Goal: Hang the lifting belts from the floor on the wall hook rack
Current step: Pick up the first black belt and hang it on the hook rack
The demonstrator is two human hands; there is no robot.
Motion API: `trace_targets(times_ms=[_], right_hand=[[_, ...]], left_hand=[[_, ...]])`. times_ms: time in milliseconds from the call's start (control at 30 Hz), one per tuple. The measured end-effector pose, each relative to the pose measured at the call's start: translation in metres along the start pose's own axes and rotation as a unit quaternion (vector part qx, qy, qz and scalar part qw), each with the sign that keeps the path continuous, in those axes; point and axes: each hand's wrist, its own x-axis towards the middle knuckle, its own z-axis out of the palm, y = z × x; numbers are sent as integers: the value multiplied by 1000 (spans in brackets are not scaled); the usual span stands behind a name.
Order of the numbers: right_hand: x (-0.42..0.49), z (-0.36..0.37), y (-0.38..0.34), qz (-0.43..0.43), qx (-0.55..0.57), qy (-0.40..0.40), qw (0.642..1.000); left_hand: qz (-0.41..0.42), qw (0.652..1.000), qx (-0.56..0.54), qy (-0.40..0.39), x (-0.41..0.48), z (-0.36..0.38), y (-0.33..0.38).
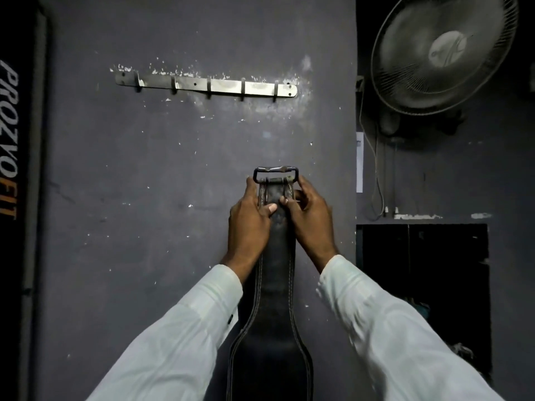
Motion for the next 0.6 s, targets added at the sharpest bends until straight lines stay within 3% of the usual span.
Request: trace_targets(times_ms=[200,433,600], right_hand=[[87,31,12,-68,-86,12,994],[177,42,10,-88,-26,24,996],[231,45,18,-128,-65,32,989]], left_hand=[[49,994,87,-37,95,9,4],[74,990,101,-71,197,18,16],[104,981,143,-76,259,30,20]])
